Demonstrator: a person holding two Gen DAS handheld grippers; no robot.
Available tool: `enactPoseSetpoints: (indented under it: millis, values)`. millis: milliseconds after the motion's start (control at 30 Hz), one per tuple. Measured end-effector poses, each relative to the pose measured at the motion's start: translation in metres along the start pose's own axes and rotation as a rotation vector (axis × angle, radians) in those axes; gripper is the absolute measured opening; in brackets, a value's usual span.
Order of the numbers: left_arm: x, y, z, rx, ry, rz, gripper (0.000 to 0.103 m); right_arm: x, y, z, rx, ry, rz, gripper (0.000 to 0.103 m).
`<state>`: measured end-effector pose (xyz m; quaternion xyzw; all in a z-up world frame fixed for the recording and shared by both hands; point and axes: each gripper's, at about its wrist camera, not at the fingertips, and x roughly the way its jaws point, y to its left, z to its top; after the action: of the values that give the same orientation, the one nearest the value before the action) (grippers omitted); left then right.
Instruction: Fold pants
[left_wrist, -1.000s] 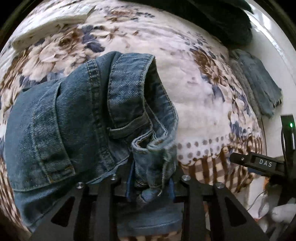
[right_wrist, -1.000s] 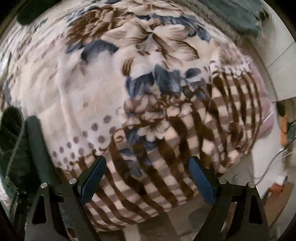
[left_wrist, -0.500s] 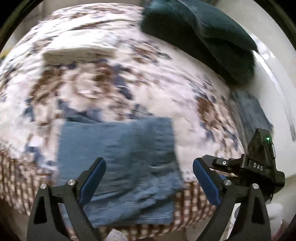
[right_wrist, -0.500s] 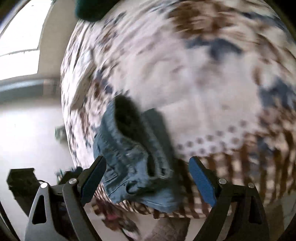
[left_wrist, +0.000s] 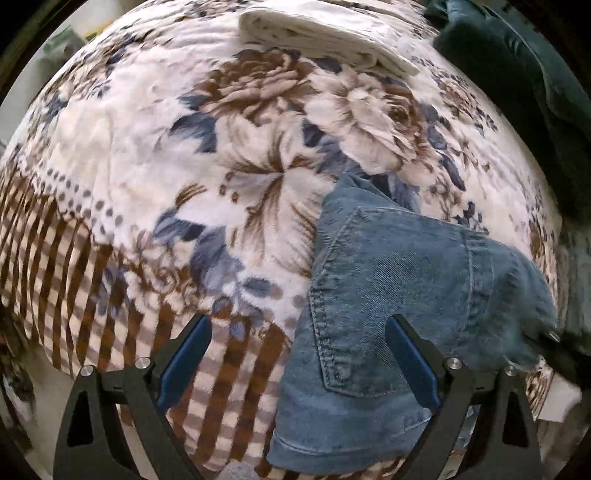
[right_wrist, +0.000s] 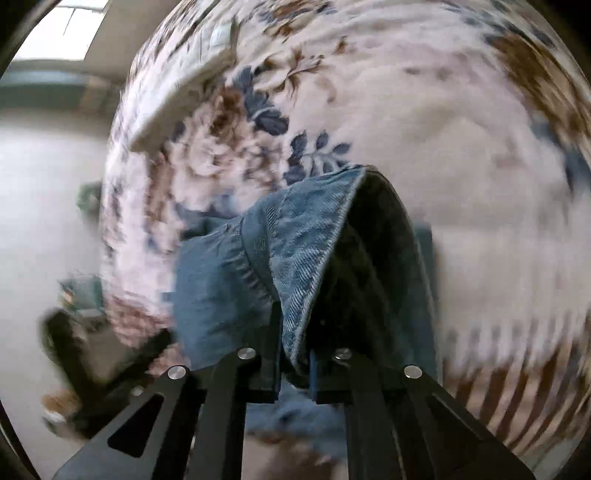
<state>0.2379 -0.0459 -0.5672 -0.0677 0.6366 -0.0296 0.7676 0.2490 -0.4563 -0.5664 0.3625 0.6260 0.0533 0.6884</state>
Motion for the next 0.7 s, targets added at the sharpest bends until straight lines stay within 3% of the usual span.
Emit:
enactPoseSetpoints:
  millis: [100,200,233,300,367,467,533,600,633,667,700]
  values:
    - [-0.004,0.000,0.002,0.010,-0.003,-0.023,0.096,-0.050,-0.021,-0.023,0.120,-0.052,0.038,0.007]
    - [0.000,-0.006,0.008,0.038,0.004,-0.058,0.096,-0.076,-0.052,-0.038,0.205,-0.066,-0.069,0.008]
    - [0.002,-0.011,0.010,0.050,0.011,-0.070,0.096,-0.074,-0.065,-0.037,0.238,-0.055,-0.060,0.012]
    - [0.010,-0.020,0.013,0.075,0.026,-0.092,0.096,-0.056,-0.091,-0.031,0.306,0.032,0.026,0.035]
    - [0.021,-0.028,0.016,0.092,0.057,-0.098,0.096,-0.053,-0.102,-0.028,0.299,0.025,0.040,0.039]
    - [0.030,-0.037,0.017,0.107,0.076,-0.130,0.096,-0.047,-0.105,-0.026,0.241,0.018,0.077,0.083]
    - [0.033,-0.042,0.018,0.118,0.082,-0.143,0.096,-0.024,-0.113,-0.029,0.234,0.065,0.127,0.084]
    - [0.036,-0.046,0.018,0.128,0.088,-0.146,0.096,0.015,-0.120,-0.034,0.247,0.176,0.064,0.084]
    - [0.037,-0.047,0.018,0.131,0.089,-0.149,0.096,0.023,-0.121,-0.036,0.248,0.186,0.056,0.083]
    - [0.038,-0.049,0.017,0.135,0.091,-0.145,0.096,0.028,-0.120,-0.039,0.239,0.161,0.024,0.075]
    - [0.039,-0.050,0.017,0.139,0.092,-0.138,0.096,0.027,-0.117,-0.041,0.231,0.138,-0.019,0.054]
